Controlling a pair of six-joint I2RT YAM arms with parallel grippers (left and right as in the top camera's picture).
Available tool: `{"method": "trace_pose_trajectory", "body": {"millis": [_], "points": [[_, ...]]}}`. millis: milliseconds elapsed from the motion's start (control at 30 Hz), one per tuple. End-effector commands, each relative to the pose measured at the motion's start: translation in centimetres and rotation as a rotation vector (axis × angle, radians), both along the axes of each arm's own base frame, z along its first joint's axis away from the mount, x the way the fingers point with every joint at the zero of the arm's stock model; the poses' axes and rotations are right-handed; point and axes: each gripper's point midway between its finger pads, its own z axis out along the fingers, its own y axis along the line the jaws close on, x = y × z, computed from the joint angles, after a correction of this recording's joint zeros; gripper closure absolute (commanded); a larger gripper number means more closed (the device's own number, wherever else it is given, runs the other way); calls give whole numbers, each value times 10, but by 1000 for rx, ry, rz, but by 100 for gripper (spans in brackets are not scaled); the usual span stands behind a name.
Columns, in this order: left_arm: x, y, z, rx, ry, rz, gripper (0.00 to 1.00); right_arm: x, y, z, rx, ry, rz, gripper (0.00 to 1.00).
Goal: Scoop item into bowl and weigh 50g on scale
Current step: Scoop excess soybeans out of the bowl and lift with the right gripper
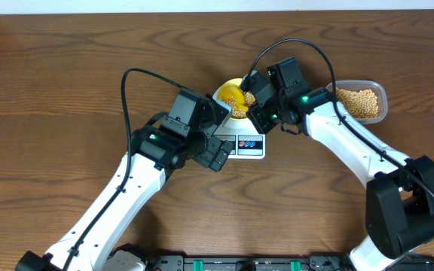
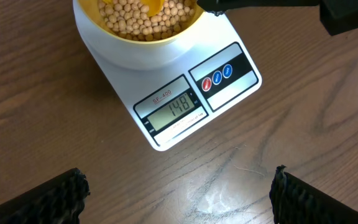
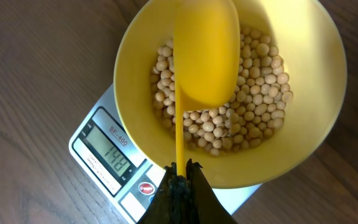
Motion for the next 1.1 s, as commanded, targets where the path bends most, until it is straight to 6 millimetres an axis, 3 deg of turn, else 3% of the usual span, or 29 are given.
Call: {"method": "trace_pose_trajectory", "body": {"millis": [0,300,533,1067], "points": [[-2,3,-6,13,11,10,4,-5,1,-6,-8,14,15,99],[-2,3,-6,13,11,10,4,-2,-2,-1,31,55,-72,99],[-2,3,-6,13,11,10,4,-9,7,11,115,83,-34,99],[-2,3,-6,13,11,10,4,-1,-4,21,182,113,-84,99]]}}
